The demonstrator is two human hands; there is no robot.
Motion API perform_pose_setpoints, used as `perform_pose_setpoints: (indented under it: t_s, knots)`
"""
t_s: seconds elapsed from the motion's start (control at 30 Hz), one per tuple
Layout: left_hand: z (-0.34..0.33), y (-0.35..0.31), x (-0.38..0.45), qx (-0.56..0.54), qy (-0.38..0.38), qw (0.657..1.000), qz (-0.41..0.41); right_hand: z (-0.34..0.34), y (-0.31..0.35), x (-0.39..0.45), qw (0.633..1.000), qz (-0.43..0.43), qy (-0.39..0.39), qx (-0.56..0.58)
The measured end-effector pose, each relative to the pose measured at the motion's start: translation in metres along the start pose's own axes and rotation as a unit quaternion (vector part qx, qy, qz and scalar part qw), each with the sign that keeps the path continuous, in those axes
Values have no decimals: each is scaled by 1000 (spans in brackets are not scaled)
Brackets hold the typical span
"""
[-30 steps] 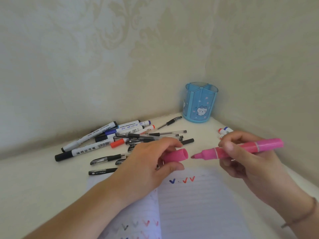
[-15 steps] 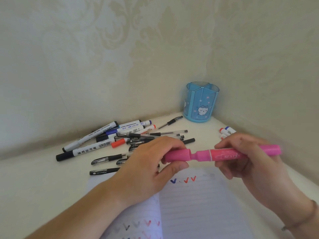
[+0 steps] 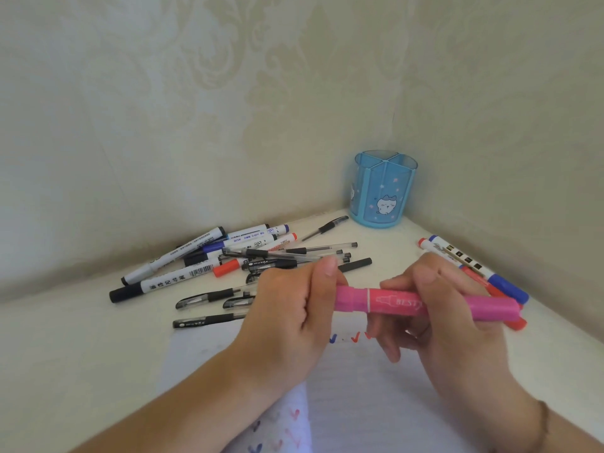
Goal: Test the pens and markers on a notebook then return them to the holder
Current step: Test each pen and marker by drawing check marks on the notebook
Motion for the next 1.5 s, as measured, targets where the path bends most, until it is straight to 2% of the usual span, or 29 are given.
perform_pose_setpoints:
  t_s: [0.17,0.27,0.4,0.5,0.67,0.9,1.13,1.27,1.37,1.43,1.5]
  knots:
    - [3,-2,3,17,-13,1000,2,8,1,2,999,-28,-23,-5]
    - [2,-3,2,-10,-3,1000,22,13,5,4,999,-28,-26,-15]
    - [-4,7,3,-83,42,990,102,10,14,4,999,41,8,-33]
    - [-6,10,3,-95,58,986,121,7,21,3,992,97,6,-76]
    - [-6,1,-4,-70,36,992,98,-2,8,2,999,45,-5,-3]
    - [1,-4,-5,-48,12,997,65,-9,0,-3,999,32,-23,35]
    - [6,-29,-7,48,-28,997,-53,-12,-7,-13,992,-27,-58,105]
    - [10,-23,-4,52,-44,994,-81,-18,-5,-9,996,-26,-37,78]
    - [12,-13,8,68,-52,993,-78,-18,0,3,999,-10,22,31]
    - [11,-6,14,78,-35,994,-73,-13,3,9,999,-15,49,-9]
    - [6,1,14,66,5,996,-62,0,6,12,998,-32,41,-30]
Point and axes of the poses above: each hand's wrist, its own x-axis towards the middle knuckle, its own z-axis out of the back of the hand, y = z × x, the point moved 7 cm from there along x, towards the middle knuckle, and after that the axes turned 4 degrees about -x, right-handed, at the moved point
